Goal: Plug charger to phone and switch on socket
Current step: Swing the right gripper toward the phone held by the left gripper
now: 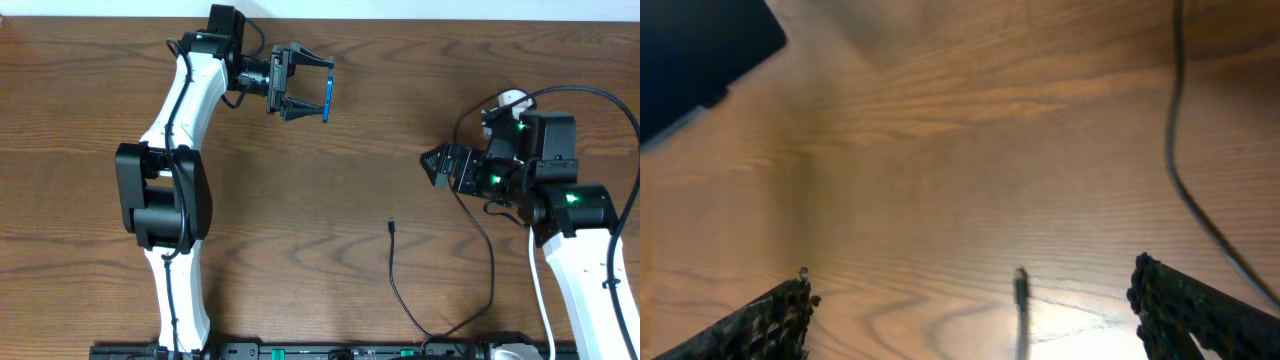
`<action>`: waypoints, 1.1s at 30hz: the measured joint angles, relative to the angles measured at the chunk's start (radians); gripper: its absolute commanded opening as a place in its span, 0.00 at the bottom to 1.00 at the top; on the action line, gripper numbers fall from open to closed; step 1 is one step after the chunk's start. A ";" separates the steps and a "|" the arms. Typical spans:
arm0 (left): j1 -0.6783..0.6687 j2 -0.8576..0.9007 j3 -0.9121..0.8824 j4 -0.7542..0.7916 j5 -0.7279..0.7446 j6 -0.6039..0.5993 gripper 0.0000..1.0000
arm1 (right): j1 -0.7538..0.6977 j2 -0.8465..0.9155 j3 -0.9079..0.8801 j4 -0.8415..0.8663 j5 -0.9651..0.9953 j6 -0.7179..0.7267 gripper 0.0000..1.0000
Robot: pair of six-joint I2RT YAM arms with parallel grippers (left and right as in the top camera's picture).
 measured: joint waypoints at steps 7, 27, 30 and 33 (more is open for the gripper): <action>0.000 0.000 0.000 0.000 0.000 0.000 0.75 | 0.057 0.013 0.001 0.015 0.004 0.068 0.96; 0.000 0.000 0.000 0.000 0.000 0.000 0.75 | 0.385 0.445 0.629 -0.430 0.384 0.074 0.73; 0.000 0.000 0.000 0.000 0.000 0.000 0.75 | 0.428 0.452 0.662 -0.383 0.394 0.078 0.73; 0.000 0.000 0.000 0.000 0.000 0.000 0.75 | 0.490 0.452 0.713 -0.295 0.402 0.090 0.68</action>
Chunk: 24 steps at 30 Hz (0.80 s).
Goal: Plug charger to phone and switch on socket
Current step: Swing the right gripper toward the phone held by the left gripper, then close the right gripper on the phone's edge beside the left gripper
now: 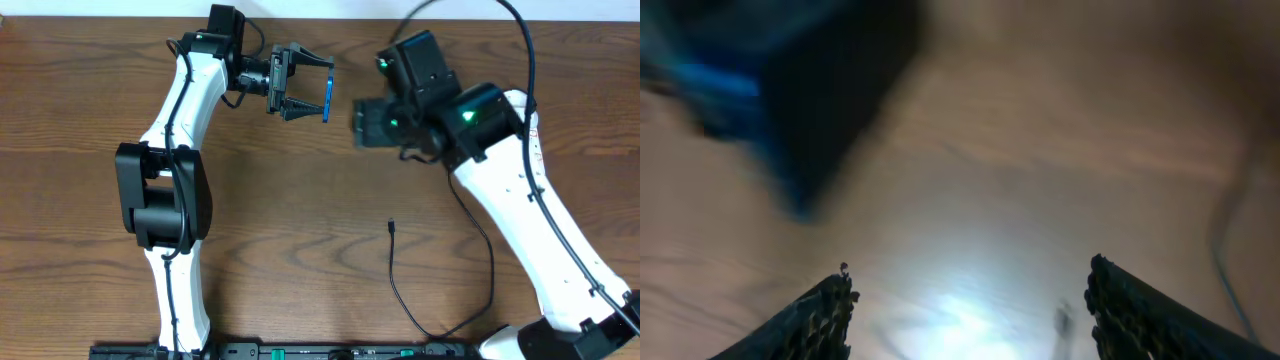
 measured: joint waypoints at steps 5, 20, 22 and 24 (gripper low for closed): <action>0.000 0.000 0.000 0.000 0.000 0.000 0.75 | 0.103 0.000 0.014 0.073 0.077 0.074 0.75; 0.000 0.000 0.000 0.000 0.000 0.000 0.75 | 0.231 0.139 0.014 0.192 0.397 0.252 0.74; 0.000 0.000 0.000 0.000 -0.001 0.000 0.75 | 0.231 0.155 0.014 0.211 0.402 0.257 0.72; 0.000 0.000 0.000 0.000 -0.003 0.000 0.75 | 0.229 0.162 0.014 0.233 0.408 0.260 0.70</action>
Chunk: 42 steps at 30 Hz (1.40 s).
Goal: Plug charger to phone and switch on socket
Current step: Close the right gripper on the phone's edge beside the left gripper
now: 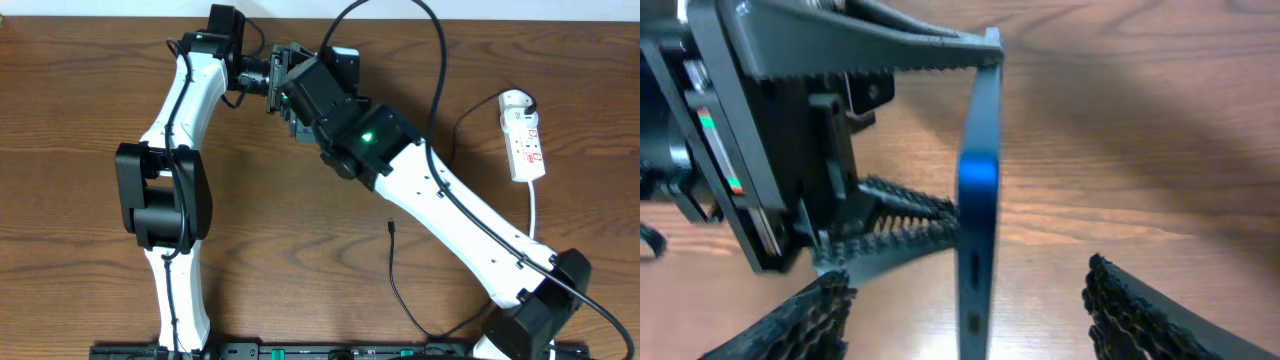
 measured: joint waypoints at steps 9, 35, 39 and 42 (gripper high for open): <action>0.000 0.000 0.000 0.000 -0.001 0.000 0.75 | -0.017 0.001 0.000 0.062 0.063 0.003 0.63; 0.000 0.000 0.000 0.000 -0.001 0.003 0.75 | -0.037 0.037 0.000 0.113 0.082 -0.001 0.47; 0.000 0.000 0.000 0.000 -0.001 0.005 0.75 | -0.040 0.042 0.000 0.114 0.077 -0.001 0.47; 0.000 0.000 0.000 0.000 -0.001 0.005 0.75 | -0.040 0.044 0.000 0.117 0.071 0.000 0.45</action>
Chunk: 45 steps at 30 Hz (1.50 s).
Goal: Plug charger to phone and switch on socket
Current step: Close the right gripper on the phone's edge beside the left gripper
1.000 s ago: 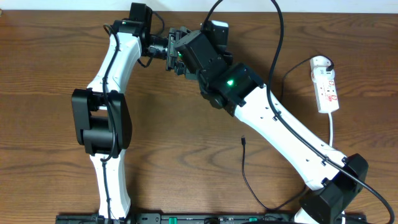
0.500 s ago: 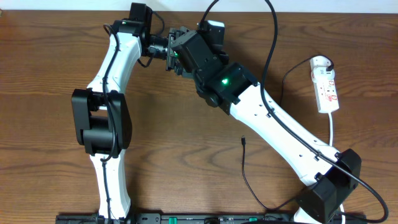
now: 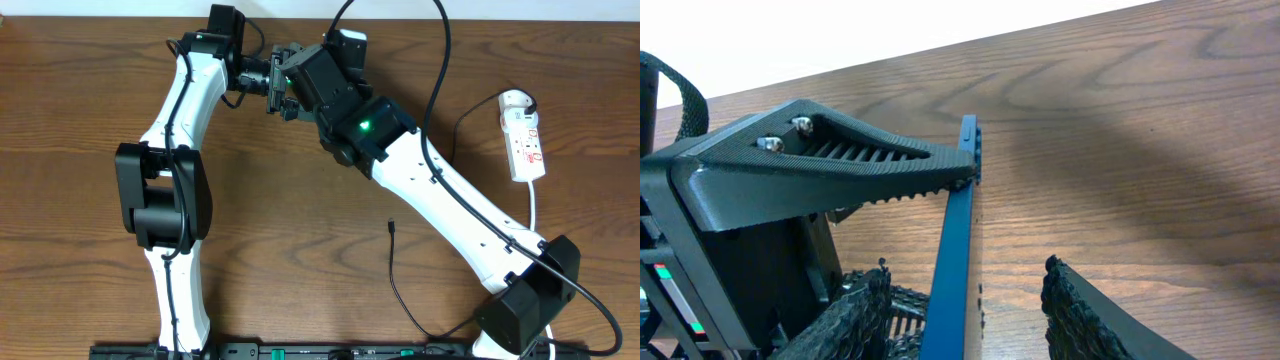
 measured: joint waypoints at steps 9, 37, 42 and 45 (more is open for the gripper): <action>0.000 0.000 0.000 0.000 0.001 0.000 0.75 | 0.000 0.000 0.000 0.003 -0.022 0.008 0.35; 0.001 0.000 0.000 0.000 -0.001 0.000 0.75 | -0.002 0.000 0.000 -0.009 -0.026 0.003 0.01; 0.001 0.000 0.000 -0.001 -0.003 0.000 0.83 | -0.003 0.000 0.000 -0.012 -0.024 -0.004 0.02; 0.001 0.000 0.000 0.001 0.003 0.000 0.94 | -0.003 0.000 0.000 -0.016 -0.026 0.000 0.02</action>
